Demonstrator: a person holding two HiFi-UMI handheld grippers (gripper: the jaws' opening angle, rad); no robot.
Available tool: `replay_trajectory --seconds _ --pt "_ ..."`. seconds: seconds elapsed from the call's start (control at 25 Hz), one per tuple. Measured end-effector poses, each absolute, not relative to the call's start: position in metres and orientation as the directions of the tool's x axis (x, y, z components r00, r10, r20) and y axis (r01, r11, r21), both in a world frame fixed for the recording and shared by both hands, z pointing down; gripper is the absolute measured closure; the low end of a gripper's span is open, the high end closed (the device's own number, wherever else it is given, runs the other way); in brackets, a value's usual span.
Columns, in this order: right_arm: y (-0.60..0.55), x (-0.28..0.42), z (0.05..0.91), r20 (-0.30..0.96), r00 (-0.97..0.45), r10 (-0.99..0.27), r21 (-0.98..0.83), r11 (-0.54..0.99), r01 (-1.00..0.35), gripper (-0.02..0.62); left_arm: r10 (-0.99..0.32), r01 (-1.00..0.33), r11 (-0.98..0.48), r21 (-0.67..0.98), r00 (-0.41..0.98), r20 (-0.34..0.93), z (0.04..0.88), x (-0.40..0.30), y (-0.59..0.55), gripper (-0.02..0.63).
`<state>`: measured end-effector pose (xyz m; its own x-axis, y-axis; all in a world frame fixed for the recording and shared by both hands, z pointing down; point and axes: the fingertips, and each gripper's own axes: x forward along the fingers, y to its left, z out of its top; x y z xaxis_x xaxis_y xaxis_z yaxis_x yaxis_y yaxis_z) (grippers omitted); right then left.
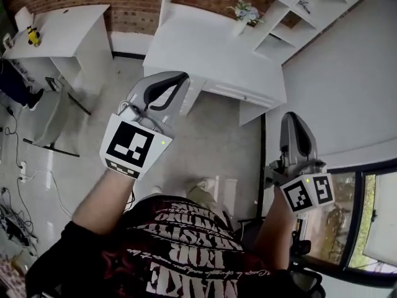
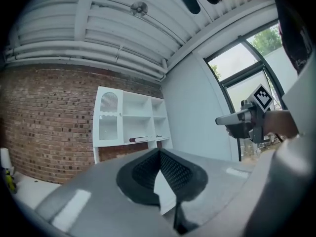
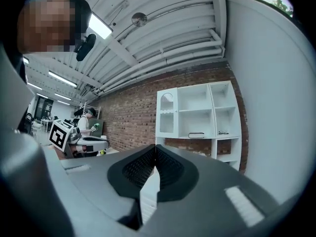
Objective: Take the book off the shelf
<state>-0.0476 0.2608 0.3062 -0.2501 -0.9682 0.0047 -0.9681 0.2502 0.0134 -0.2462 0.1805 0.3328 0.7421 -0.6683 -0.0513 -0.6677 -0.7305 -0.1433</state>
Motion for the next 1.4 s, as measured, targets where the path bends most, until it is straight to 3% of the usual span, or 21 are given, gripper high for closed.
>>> replay_trajectory --seconds 0.2,0.56,1.4 --pt "0.24 -0.029 0.32 0.007 -0.26 -0.966 -0.043 0.26 -0.965 0.572 -0.691 -0.694 -0.699 -0.175 0.718 -0.087 0.326 -0.234 0.166 0.604" --pt "0.195 -0.022 0.311 -0.061 -0.335 -0.94 0.06 0.331 -0.942 0.572 -0.715 -0.71 -0.677 -0.197 0.697 -0.054 0.339 -0.204 0.128 0.604" --pt "0.032 0.102 0.314 -0.033 -0.44 -0.897 0.028 0.439 -0.898 0.572 -0.75 -0.737 -0.65 -0.187 0.662 -0.003 0.333 -0.067 -0.011 0.606"
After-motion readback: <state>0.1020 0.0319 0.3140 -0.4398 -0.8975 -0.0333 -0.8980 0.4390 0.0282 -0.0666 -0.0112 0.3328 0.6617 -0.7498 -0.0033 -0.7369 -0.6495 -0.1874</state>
